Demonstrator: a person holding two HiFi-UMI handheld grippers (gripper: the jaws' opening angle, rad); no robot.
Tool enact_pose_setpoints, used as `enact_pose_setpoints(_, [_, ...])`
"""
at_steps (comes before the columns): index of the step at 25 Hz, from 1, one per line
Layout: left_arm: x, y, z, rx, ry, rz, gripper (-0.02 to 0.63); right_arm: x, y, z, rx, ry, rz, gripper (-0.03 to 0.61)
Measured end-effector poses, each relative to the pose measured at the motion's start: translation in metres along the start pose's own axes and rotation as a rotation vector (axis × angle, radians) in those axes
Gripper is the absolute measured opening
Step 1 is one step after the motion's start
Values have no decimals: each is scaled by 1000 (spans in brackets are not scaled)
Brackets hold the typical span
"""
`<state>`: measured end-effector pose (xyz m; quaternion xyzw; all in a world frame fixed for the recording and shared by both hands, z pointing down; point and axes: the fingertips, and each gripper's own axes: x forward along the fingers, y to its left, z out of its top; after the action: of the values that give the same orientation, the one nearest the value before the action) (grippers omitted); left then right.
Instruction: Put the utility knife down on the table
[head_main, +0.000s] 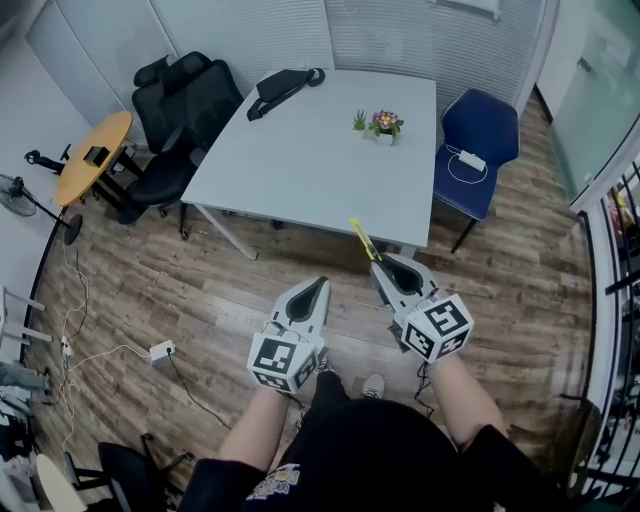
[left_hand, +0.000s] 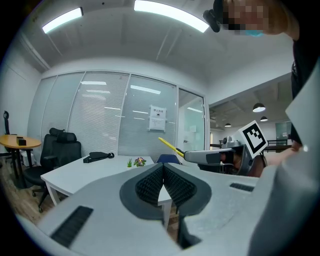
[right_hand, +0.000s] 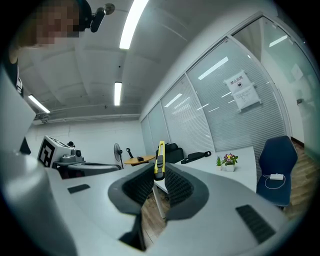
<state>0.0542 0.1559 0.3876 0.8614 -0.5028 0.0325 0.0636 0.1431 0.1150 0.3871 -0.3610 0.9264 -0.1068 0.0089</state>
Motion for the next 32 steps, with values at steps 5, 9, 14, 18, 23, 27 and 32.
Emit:
enact_pose_setpoints(5, [6, 18, 1, -6, 0, -8, 5, 19, -4, 1, 5, 4, -10, 69])
enact_pose_setpoints(9, [8, 38, 3, -13, 0, -13, 5, 38, -2, 1, 9, 8, -20, 69])
enact_pose_setpoints(14, [11, 66, 4, -14, 3, -21, 5, 66, -2, 1, 16, 8, -32, 69])
enact_pose_setpoints(18, [15, 95, 6, -15, 7, -24, 5, 93, -3, 1, 22, 8, -43, 69])
enact_pose_setpoints(23, [20, 132, 8, -15, 15, -38, 5, 128, 0, 2, 26, 9, -61, 69])
enact_pose_setpoints(27, [26, 159, 10, -14, 14, -59, 5, 154, -1, 2, 25, 8, -81, 69])
enact_pose_setpoints(32, [32, 187, 11, -18, 5, -88, 6, 183, 0, 3, 11, 12, -106, 69])
